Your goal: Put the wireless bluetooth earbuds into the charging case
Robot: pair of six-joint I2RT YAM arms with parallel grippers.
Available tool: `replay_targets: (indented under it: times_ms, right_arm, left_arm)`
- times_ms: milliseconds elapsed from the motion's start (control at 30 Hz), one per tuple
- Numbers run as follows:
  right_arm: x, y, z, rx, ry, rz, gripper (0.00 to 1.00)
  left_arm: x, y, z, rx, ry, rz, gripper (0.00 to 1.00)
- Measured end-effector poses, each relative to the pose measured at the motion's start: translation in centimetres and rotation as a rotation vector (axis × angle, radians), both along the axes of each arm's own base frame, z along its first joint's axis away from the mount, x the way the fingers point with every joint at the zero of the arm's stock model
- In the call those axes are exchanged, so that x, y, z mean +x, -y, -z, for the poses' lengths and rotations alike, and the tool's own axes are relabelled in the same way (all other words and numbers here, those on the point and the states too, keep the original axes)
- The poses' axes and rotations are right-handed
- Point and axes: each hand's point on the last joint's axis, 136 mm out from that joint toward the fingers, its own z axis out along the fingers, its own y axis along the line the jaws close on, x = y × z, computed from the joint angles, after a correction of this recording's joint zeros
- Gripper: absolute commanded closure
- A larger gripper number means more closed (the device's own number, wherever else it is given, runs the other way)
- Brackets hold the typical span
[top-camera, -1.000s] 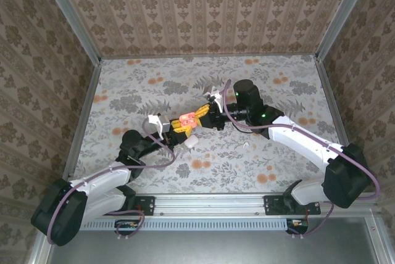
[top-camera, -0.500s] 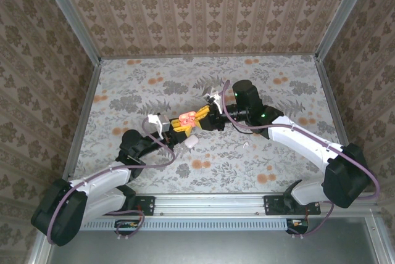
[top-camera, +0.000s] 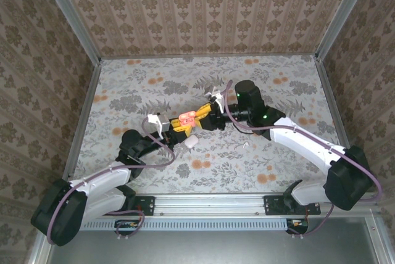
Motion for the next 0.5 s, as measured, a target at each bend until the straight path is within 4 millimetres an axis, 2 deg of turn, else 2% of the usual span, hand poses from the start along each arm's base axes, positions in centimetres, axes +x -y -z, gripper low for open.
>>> replay_targets:
  times_ms: [267,333,500]
  right_arm:
    - [0.9,1.9,-1.0,0.063,-0.005,0.056,0.46]
    - [1.2,2.6,-1.1,0.078,-0.018,0.072,0.39]
    - [1.5,3.9,-1.4,0.097,-0.032,0.103,0.33]
  left_arm:
    - [-0.2,0.1,0.0,0.0,0.003,0.009,0.82]
    - [-0.5,0.1,-0.2,0.0,0.013,0.026,0.82]
    - [-1.4,0.4,-0.5,0.006,0.064,0.077,0.82]
